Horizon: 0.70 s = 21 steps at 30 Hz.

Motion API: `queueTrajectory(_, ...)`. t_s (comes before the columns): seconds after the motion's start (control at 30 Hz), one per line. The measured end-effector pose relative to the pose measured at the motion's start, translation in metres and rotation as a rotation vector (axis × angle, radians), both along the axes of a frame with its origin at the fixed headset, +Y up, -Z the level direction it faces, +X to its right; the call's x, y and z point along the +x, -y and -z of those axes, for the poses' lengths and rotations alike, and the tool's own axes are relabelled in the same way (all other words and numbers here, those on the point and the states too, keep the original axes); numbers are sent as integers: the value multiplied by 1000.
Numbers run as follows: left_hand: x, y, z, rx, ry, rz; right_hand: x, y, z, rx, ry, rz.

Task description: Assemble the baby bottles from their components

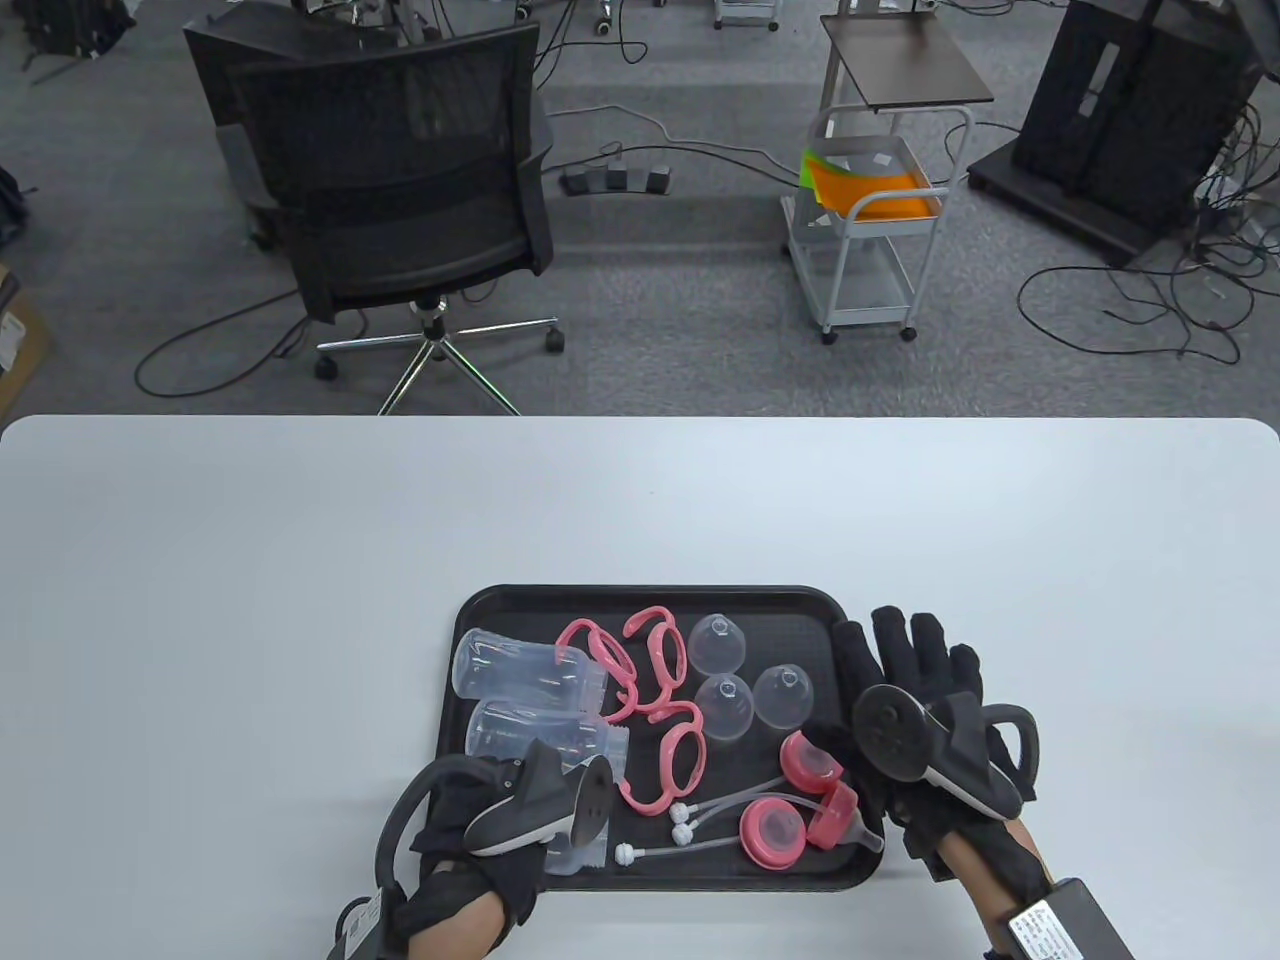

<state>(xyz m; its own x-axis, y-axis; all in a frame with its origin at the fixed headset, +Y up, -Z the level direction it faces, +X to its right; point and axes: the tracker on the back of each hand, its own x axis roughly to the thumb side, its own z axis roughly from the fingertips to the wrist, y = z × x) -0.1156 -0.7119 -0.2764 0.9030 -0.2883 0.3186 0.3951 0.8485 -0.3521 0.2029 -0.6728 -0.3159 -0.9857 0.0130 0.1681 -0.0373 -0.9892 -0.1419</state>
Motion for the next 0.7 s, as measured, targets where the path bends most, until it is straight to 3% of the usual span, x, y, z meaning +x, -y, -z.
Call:
queueTrajectory(0.33,-5,1,4,-8,49,-53,-5,1,-2,-2,-21,6)
queueTrajectory(0.5,-13,-26,-5,54,64,-191,-14,-7,-8,39,-64,19)
queueTrajectory(0.7,-30,-52,-9,147,118,-471,-44,-18,-19,76,-177,-19)
